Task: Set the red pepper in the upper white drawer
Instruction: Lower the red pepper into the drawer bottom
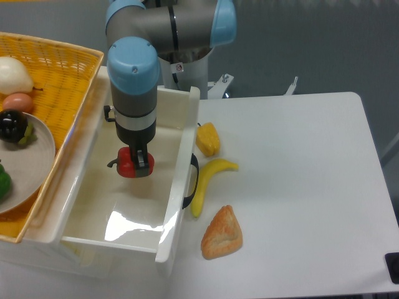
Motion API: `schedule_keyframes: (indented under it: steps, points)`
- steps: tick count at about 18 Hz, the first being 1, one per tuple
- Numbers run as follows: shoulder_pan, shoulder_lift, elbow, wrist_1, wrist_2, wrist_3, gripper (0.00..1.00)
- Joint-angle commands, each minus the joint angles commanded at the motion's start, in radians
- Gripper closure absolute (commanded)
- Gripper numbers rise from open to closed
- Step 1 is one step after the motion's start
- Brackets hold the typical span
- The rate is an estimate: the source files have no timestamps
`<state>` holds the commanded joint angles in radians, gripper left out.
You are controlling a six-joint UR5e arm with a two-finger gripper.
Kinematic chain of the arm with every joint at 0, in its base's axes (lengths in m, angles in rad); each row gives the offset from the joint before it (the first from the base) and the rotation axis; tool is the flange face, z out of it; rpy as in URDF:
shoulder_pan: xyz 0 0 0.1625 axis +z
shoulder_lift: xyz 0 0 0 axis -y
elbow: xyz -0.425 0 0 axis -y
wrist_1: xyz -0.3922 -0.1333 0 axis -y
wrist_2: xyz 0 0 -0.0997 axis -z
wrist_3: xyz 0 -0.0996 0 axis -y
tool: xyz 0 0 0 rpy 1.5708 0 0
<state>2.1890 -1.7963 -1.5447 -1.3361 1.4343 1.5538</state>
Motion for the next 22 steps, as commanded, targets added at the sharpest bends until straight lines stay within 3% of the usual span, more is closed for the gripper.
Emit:
schedule_keyframes:
  steps: [6,9,15,22]
  points:
    - [0.000,0.002,-0.025,0.055,0.002,0.006,0.48]
    - [0.000,0.000,-0.028,0.055,0.005,0.006,0.46]
    - [0.000,-0.003,-0.028,0.055,0.014,0.008,0.31]
    - [0.005,0.000,-0.025,0.058,0.014,0.008,0.25]
